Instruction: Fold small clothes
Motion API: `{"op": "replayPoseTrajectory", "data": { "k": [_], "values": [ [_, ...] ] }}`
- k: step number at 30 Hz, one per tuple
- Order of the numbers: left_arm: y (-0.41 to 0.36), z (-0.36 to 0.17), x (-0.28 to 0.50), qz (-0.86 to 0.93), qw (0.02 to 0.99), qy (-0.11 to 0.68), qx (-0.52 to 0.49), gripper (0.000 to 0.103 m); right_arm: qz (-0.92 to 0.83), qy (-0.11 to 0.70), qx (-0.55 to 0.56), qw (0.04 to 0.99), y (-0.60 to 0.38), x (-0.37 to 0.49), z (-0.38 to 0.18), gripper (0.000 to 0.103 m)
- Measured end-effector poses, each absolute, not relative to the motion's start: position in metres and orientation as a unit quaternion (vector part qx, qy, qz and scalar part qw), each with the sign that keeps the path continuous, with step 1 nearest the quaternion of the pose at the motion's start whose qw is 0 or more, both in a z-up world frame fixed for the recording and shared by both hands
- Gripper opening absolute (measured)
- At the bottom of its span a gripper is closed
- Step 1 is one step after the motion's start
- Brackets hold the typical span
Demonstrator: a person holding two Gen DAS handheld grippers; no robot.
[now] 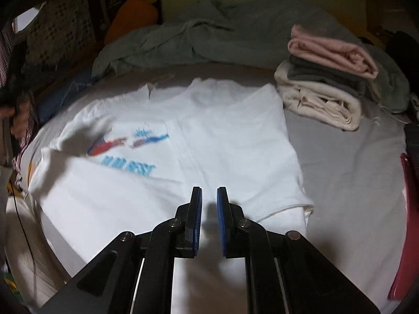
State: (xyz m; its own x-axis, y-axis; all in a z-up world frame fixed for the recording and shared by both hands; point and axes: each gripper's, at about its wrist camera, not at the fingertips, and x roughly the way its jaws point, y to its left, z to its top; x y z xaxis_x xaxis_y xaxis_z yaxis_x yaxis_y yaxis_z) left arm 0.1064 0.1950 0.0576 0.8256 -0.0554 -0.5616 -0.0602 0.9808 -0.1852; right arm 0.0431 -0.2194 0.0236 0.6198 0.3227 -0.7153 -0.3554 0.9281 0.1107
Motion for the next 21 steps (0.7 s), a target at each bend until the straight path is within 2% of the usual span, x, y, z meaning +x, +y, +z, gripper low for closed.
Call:
{"op": "replayPoseTrajectory", "data": {
  "k": [4, 8, 12, 17, 21],
  "values": [
    [0.256, 0.013, 0.107, 0.022, 0.930, 0.316, -0.185, 0.032, 0.210, 0.386, -0.010, 0.898, -0.185, 0.034, 0.037, 0.011],
    [0.284, -0.018, 0.121, -0.040, 0.890, 0.370, -0.265, 0.033, 0.243, 0.373, -0.019, 0.895, -0.138, 0.034, 0.058, 0.011],
    [0.292, -0.034, 0.127, -0.009, 0.868, 0.420, -0.264, 0.034, 0.265, 0.362, -0.024, 0.894, -0.092, 0.038, 0.069, 0.011],
    [0.305, -0.048, 0.099, -0.033, 0.847, 0.425, -0.319, 0.034, 0.261, 0.360, -0.039, 0.895, -0.056, 0.033, 0.062, 0.012],
    [0.288, -0.034, 0.072, -0.037, 0.870, 0.417, -0.261, 0.034, 0.216, 0.358, -0.031, 0.908, -0.074, 0.032, 0.055, 0.012]
  ]
}}
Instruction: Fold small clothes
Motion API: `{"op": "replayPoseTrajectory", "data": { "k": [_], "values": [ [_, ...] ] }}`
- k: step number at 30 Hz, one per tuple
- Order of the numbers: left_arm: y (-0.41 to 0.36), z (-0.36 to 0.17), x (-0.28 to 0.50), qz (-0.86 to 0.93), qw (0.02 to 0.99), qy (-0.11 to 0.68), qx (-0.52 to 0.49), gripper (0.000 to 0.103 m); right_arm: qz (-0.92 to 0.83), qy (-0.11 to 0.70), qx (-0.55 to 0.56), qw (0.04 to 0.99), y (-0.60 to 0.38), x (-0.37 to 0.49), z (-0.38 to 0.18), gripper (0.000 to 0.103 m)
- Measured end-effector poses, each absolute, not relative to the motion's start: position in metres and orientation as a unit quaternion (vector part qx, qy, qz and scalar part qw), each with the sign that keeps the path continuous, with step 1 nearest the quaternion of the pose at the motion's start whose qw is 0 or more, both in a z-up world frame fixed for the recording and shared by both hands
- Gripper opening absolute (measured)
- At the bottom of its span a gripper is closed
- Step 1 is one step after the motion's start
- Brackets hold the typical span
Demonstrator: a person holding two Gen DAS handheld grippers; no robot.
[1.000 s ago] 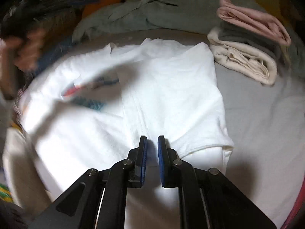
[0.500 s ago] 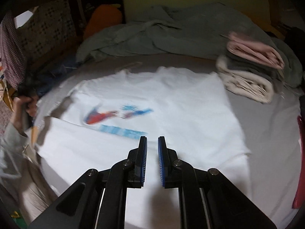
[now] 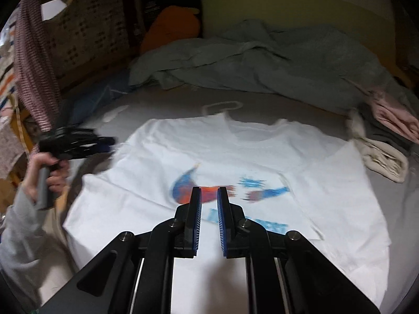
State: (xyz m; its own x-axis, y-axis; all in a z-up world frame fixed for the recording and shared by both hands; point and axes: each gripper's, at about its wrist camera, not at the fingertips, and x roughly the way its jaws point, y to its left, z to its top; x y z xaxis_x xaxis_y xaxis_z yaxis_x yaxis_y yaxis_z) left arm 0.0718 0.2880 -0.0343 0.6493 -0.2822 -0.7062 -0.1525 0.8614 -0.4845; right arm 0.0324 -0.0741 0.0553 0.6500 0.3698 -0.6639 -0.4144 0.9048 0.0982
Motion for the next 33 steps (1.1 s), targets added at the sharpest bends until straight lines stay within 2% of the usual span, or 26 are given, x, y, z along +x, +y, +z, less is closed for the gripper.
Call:
{"op": "replayPoseTrajectory", "data": {
  "k": [6, 10, 15, 20, 21, 23, 24, 25, 28, 33],
  "values": [
    [0.255, -0.013, 0.007, 0.090, 0.928, 0.322, -0.166, 0.032, 0.121, 0.346, -0.025, 0.930, -0.150, 0.020, 0.050, 0.012],
    [0.226, -0.006, -0.037, 0.041, 0.948, 0.266, -0.168, 0.032, 0.042, 0.323, 0.001, 0.945, -0.210, -0.002, 0.044, 0.012],
    [0.176, -0.019, -0.076, 0.014, 0.958, 0.247, -0.146, 0.034, -0.005, 0.332, 0.064, 0.941, -0.273, -0.034, 0.022, 0.012],
    [0.149, -0.027, -0.079, 0.014, 0.959, 0.248, -0.137, 0.036, -0.011, 0.344, 0.087, 0.935, -0.301, -0.052, 0.003, 0.012],
    [0.146, -0.028, -0.081, 0.018, 0.959, 0.247, -0.134, 0.038, -0.007, 0.348, 0.096, 0.933, -0.302, -0.053, 0.001, 0.014],
    [0.144, -0.030, -0.084, 0.029, 0.960, 0.244, -0.136, 0.040, 0.003, 0.353, 0.113, 0.929, -0.307, -0.054, -0.004, 0.029],
    [0.143, -0.031, -0.089, 0.032, 0.959, 0.243, -0.140, 0.043, 0.007, 0.353, 0.120, 0.928, -0.309, -0.054, -0.005, 0.045],
    [0.143, -0.034, -0.092, 0.034, 0.958, 0.244, -0.146, 0.044, 0.007, 0.351, 0.121, 0.928, -0.307, -0.056, -0.006, 0.053],
    [0.143, -0.044, -0.099, 0.062, 0.953, 0.253, -0.156, 0.048, 0.013, 0.351, 0.127, 0.928, -0.309, -0.059, -0.009, 0.054],
    [0.149, -0.052, -0.108, 0.108, 0.945, 0.262, -0.166, 0.048, 0.024, 0.372, 0.165, 0.913, -0.317, -0.063, -0.019, 0.054]
  ]
}}
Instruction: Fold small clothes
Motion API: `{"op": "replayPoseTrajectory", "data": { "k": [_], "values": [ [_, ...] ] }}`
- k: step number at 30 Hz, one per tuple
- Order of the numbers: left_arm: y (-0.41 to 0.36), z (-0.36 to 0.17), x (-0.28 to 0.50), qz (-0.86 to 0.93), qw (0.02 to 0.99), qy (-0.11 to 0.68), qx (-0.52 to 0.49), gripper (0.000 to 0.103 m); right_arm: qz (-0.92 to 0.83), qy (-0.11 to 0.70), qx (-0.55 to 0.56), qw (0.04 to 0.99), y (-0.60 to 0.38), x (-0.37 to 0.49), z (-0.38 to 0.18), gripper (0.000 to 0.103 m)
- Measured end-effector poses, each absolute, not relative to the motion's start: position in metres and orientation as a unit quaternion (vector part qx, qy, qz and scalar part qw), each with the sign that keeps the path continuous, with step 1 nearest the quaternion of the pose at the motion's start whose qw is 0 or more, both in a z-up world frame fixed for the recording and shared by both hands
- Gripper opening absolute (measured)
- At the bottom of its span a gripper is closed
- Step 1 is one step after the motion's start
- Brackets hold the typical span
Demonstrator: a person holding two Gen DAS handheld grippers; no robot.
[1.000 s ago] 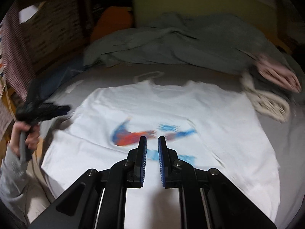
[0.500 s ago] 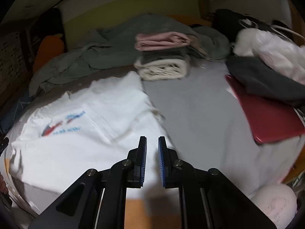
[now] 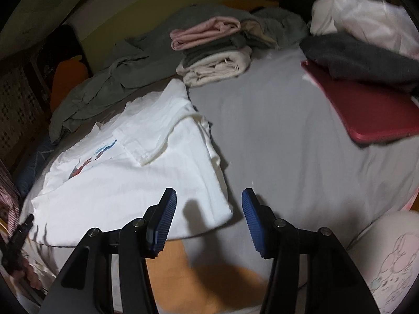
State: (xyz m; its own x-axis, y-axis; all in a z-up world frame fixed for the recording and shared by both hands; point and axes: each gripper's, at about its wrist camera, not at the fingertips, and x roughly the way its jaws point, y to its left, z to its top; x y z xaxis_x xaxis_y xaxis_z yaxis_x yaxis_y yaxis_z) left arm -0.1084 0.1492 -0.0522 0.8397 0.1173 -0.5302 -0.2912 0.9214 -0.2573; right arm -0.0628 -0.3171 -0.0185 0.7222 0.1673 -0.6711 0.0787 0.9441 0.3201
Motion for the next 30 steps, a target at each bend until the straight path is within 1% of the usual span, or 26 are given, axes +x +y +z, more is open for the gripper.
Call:
{"op": "replayPoseTrajectory", "data": {
  "k": [1, 6, 10, 13, 14, 15, 16, 17, 18, 19, 20, 22, 24, 26, 30],
  "values": [
    [0.150, -0.052, -0.112, 0.125, 0.944, 0.259, -0.162, 0.048, 0.029, 0.375, 0.178, 0.909, -0.319, -0.064, -0.021, 0.054],
    [0.167, -0.059, -0.123, 0.167, 0.932, 0.258, -0.192, 0.057, 0.034, 0.379, 0.197, 0.904, -0.319, -0.070, -0.027, 0.054],
    [0.183, -0.074, -0.122, 0.166, 0.911, 0.293, -0.237, 0.057, 0.045, 0.379, 0.196, 0.903, -0.316, -0.071, -0.027, 0.054],
    [0.191, -0.085, -0.120, 0.119, 0.900, 0.312, -0.281, 0.056, 0.049, 0.381, 0.190, 0.904, -0.312, -0.071, -0.028, 0.053],
    [0.191, -0.086, -0.118, 0.112, 0.899, 0.315, -0.283, 0.054, 0.049, 0.381, 0.188, 0.904, -0.311, -0.070, -0.028, 0.053],
    [0.190, -0.086, -0.117, 0.110, 0.899, 0.316, -0.282, 0.045, 0.053, 0.381, 0.189, 0.903, -0.311, -0.071, -0.029, 0.052],
    [0.189, -0.085, -0.116, 0.102, 0.901, 0.315, -0.280, 0.036, 0.056, 0.382, 0.190, 0.903, -0.312, -0.069, -0.029, 0.048],
    [0.186, -0.084, -0.115, 0.091, 0.903, 0.315, -0.278, 0.018, 0.061, 0.384, 0.193, 0.901, -0.312, -0.067, -0.029, 0.043],
    [0.182, -0.084, -0.112, 0.075, 0.904, 0.319, -0.273, 0.005, 0.066, 0.385, 0.199, 0.899, -0.313, -0.066, -0.030, 0.029],
    [0.178, -0.081, -0.112, 0.075, 0.907, 0.320, -0.263, 0.005, 0.071, 0.387, 0.206, 0.896, -0.315, -0.064, -0.031, 0.012],
    [0.176, -0.077, -0.113, 0.083, 0.912, 0.313, -0.253, 0.004, 0.072, 0.385, 0.210, 0.896, -0.315, -0.063, -0.031, 0.005],
    [0.178, -0.064, -0.119, 0.083, 0.919, 0.289, -0.256, 0.004, 0.065, 0.367, 0.209, 0.904, -0.317, -0.068, -0.024, 0.004],
    [0.185, -0.052, -0.124, 0.071, 0.917, 0.271, -0.283, 0.004, 0.057, 0.338, 0.204, 0.917, -0.319, -0.077, -0.013, 0.004],
    [0.187, -0.040, -0.129, 0.065, 0.916, 0.265, -0.295, 0.004, 0.073, 0.314, 0.226, 0.919, -0.324, -0.085, -0.001, 0.004],
    [0.189, -0.020, -0.143, 0.069, 0.918, 0.253, -0.297, 0.004, 0.088, 0.306, 0.256, 0.913, -0.328, -0.096, 0.012, 0.004]
  ]
}}
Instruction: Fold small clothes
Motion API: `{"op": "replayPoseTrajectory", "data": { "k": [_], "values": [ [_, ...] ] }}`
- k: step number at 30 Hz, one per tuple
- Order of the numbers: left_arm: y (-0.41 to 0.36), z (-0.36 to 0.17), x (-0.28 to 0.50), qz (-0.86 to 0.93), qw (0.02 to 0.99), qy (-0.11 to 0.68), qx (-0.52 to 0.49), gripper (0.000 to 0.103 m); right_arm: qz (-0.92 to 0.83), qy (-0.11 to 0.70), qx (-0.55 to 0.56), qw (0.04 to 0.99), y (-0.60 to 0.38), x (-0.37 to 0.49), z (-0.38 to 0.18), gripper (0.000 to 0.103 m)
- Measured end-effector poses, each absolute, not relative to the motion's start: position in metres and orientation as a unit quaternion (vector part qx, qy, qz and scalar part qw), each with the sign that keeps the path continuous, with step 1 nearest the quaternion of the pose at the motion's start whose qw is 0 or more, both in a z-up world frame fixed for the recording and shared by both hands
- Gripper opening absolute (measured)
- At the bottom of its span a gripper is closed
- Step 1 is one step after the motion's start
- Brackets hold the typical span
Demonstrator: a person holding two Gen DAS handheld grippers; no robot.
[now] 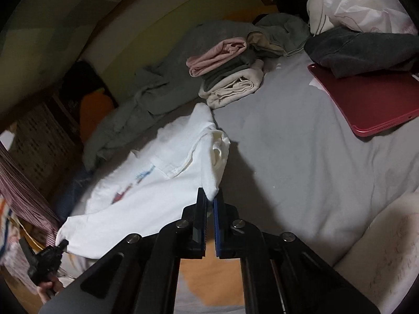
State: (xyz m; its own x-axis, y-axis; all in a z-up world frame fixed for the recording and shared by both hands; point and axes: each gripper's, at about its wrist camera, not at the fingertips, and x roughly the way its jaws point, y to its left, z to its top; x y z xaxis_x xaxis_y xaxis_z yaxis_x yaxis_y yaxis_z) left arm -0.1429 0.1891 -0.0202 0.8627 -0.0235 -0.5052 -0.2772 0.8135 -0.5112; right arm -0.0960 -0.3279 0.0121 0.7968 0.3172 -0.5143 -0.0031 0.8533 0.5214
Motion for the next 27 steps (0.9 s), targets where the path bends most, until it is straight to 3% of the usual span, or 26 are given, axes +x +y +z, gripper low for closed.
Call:
{"op": "replayPoseTrajectory", "data": {
  "k": [8, 17, 27],
  "values": [
    [0.193, -0.015, -0.146, 0.078, 0.905, 0.259, -0.330, 0.004, 0.068, 0.303, 0.248, 0.918, -0.334, -0.108, 0.025, 0.004],
    [0.220, -0.001, -0.009, 0.077, 0.876, 0.289, -0.379, 0.004, 0.075, 0.253, 0.237, 0.935, -0.307, 0.011, 0.065, 0.004],
    [0.213, -0.018, 0.138, 0.100, 0.878, 0.349, -0.310, 0.004, 0.039, 0.307, 0.197, 0.930, -0.273, 0.161, 0.048, 0.004]
  ]
}}
